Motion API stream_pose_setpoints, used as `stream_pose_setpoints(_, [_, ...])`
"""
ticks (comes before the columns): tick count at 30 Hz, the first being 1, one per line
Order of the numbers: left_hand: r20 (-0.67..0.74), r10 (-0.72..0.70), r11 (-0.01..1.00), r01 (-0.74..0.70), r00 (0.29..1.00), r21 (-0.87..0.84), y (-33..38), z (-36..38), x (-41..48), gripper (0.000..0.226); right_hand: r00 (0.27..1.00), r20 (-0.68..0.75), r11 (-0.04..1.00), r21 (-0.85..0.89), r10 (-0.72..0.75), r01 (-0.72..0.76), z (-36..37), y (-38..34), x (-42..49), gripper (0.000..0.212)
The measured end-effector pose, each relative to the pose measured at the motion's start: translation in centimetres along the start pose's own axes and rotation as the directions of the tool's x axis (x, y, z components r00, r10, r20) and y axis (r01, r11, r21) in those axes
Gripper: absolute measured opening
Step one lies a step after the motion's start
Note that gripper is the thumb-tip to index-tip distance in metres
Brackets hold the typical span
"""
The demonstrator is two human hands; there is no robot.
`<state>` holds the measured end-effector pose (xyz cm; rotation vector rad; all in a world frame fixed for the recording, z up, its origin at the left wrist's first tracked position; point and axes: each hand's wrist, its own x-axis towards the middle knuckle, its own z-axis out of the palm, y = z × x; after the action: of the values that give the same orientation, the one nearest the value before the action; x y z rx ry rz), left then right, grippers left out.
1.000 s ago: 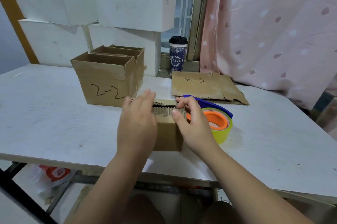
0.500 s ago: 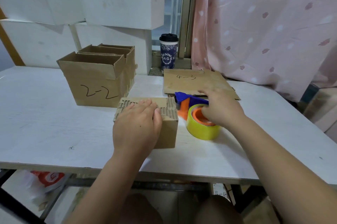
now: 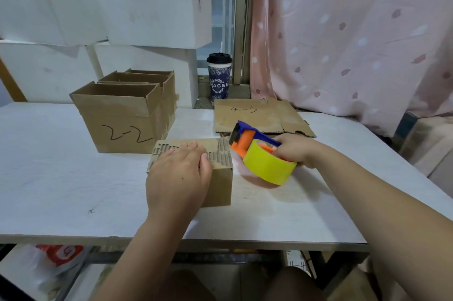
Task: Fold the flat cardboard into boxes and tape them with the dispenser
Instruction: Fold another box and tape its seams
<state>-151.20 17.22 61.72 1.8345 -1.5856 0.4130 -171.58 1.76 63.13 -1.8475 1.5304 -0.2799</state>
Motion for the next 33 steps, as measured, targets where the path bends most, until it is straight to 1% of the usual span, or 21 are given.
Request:
stream_pose_setpoints(1, [-0.004,0.002,1.000,-0.002,1.000,-0.001,0.0,0.1,0.1,0.032,1.000,0.029,0.991,0.135,0.001,-0.005,0.1,0.3,-0.1,0.012])
stream_pose_setpoints(3, [-0.008,0.003,1.000,-0.003,1.000,0.002,0.1,0.3,0.2,0.031,0.995,0.095,0.916,0.400,-0.024,-0.016,0.4,0.6,-0.3,0.022])
stream_pose_setpoints(5, [-0.021,0.024,1.000,-0.024,0.999,0.002,0.2,0.6,0.7,0.030,0.985,0.152,0.823,0.568,-0.078,-0.023,0.4,0.0,-0.9,0.022])
stream_pose_setpoints(8, [-0.002,0.055,0.998,-0.055,0.998,-0.012,0.6,1.1,1.6,0.024,0.981,0.150,0.745,0.667,-0.126,-0.006,-0.1,-1.3,-1.7,0.023])
stream_pose_setpoints(10, [0.028,0.050,0.998,-0.049,0.998,-0.030,0.8,1.3,2.1,0.020,0.991,0.103,0.714,0.700,-0.084,-0.012,-0.4,-2.4,-2.3,0.018])
stream_pose_setpoints(11, [0.045,0.042,0.999,-0.040,0.998,-0.032,0.8,1.3,2.4,0.021,0.995,0.074,0.687,0.726,-0.060,-0.012,-0.5,-3.0,-2.5,0.021])
stream_pose_setpoints(13, [0.088,0.009,1.000,-0.008,0.996,-0.009,0.9,1.5,2.9,0.024,0.999,-0.014,0.641,0.767,-0.042,0.038,-1.0,-3.9,-2.7,0.052])
stream_pose_setpoints(14, [0.112,-0.008,1.000,0.008,0.994,-0.004,1.0,1.6,3.2,0.026,0.998,-0.058,0.633,0.771,-0.039,0.069,-1.4,-4.3,-2.5,0.059])
stream_pose_setpoints(15, [0.137,-0.016,1.000,0.017,0.990,-0.008,1.2,1.6,3.6,0.027,0.995,-0.088,0.624,0.775,-0.042,0.095,-1.5,-4.8,-2.5,0.054])
stream_pose_setpoints(17, [0.200,-0.010,1.000,0.015,0.980,-0.026,1.6,1.6,4.2,0.028,0.988,-0.155,0.611,0.780,-0.023,0.137,-1.4,-5.4,-2.3,0.036])
stream_pose_setpoints(19, [0.250,-0.021,0.997,0.040,0.968,-0.070,1.8,1.7,5.0,0.029,0.973,-0.228,0.608,0.777,0.031,0.163,-1.1,-5.8,-1.9,0.033])
stream_pose_setpoints(20, [0.268,-0.032,0.992,0.064,0.963,-0.111,1.9,1.5,5.3,0.035,0.963,-0.265,0.616,0.766,0.044,0.183,-0.9,-6.0,-1.8,0.027])
stream_pose_setpoints(22, [0.290,-0.030,0.975,0.092,0.957,-0.201,1.8,1.1,5.9,0.065,0.934,-0.353,0.642,0.728,0.051,0.240,-0.5,-6.3,-1.9,0.012])
stream_pose_setpoints(23, [0.295,-0.032,0.969,0.103,0.955,-0.226,1.7,0.8,6.0,0.077,0.910,-0.410,0.660,0.698,0.052,0.277,-0.4,-6.3,-1.9,0.012])
stream_pose_setpoints(24, [0.296,-0.043,0.963,0.118,0.954,-0.243,1.6,0.6,6.2,0.083,0.883,-0.466,0.689,0.656,0.050,0.307,-0.3,-6.3,-1.9,0.013])
stream_pose_setpoints(25, [0.305,-0.058,0.956,0.141,0.951,-0.258,1.6,0.5,6.4,0.082,0.859,-0.510,0.726,0.608,0.046,0.322,-0.2,-6.3,-1.9,0.013])
stream_pose_setpoints(28, [0.311,-0.044,0.939,0.145,0.949,-0.311,2.0,0.0,6.8,0.055,0.806,-0.591,0.824,0.475,0.037,0.310,0.3,-6.5,-2.1,0.012])
stream_pose_setpoints(30, [0.312,-0.057,0.910,0.178,0.948,-0.375,2.8,-0.4,7.1,0.076,0.762,-0.647,0.875,0.356,-0.023,0.328,0.7,-6.7,-2.1,0.010])
stream_pose_setpoints(31, [0.302,-0.071,0.888,0.198,0.951,-0.416,3.3,-0.5,7.1,0.081,0.732,-0.677,0.901,0.266,-0.079,0.343,0.9,-6.8,-2.2,0.009])
stream_pose_setpoints(32, [0.284,-0.085,0.857,0.215,0.955,-0.469,3.8,-0.6,7.3,0.079,0.697,-0.702,0.918,0.164,-0.148,0.361,1.2,-6.9,-2.4,0.011])
stream_pose_setpoints(33, [0.272,-0.106,0.811,0.242,0.957,-0.533,4.3,-0.6,7.6,0.071,0.660,-0.718,0.923,0.065,-0.221,0.380,1.5,-7.1,-2.6,0.015])
